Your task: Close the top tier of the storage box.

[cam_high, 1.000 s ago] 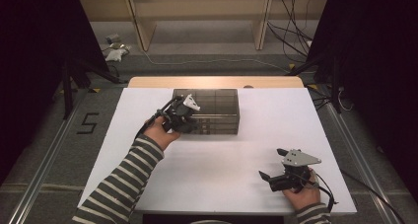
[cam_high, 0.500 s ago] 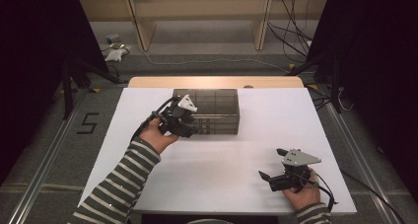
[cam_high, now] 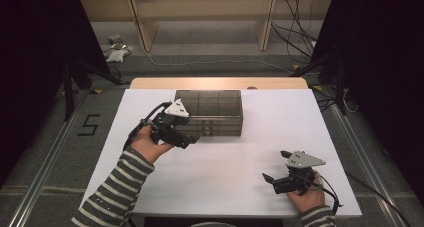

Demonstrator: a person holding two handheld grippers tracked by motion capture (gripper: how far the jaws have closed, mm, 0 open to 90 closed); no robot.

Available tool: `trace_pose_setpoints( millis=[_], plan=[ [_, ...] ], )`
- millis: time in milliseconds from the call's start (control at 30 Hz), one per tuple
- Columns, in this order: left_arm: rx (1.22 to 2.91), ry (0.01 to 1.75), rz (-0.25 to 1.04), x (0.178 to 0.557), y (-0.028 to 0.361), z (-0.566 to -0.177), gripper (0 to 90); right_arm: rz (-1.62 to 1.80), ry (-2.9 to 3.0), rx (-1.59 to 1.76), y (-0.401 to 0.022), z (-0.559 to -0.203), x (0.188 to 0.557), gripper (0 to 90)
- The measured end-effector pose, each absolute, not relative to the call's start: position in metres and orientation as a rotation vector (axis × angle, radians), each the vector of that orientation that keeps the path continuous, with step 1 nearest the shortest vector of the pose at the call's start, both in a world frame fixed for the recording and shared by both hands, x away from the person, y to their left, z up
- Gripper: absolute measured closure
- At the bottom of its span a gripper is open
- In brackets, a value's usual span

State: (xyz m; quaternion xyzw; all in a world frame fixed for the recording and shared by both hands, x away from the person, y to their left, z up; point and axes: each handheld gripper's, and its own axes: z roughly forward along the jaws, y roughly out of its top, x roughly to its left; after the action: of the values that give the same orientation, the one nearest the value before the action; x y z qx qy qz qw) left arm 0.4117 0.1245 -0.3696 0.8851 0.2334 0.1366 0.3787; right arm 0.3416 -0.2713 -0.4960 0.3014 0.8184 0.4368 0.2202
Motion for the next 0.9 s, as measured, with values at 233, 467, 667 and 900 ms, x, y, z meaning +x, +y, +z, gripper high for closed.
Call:
trace_pose_setpoints(
  millis=[233, 467, 667, 900],
  plan=[
    [2.168, 0.621, 0.374, 0.399, 0.143, -0.377, 10.1, 1.207, 2.264, 0.833, -0.271, -0.496, 0.341, 0.7],
    [2.071, 0.634, 0.363, 0.387, 0.165, -0.39, 3.1, 1.209, 2.26, 0.831, -0.271, -0.496, 0.341, 0.7],
    [1.978, 0.678, 0.349, 0.379, 0.187, -0.406, 1.3, 1.209, 2.261, 0.832, -0.271, -0.496, 0.341, 0.7],
    [1.914, 0.715, 0.342, 0.368, 0.205, -0.43, 1.0, 1.207, 2.261, 0.829, -0.27, -0.496, 0.341, 0.7]
  ],
)
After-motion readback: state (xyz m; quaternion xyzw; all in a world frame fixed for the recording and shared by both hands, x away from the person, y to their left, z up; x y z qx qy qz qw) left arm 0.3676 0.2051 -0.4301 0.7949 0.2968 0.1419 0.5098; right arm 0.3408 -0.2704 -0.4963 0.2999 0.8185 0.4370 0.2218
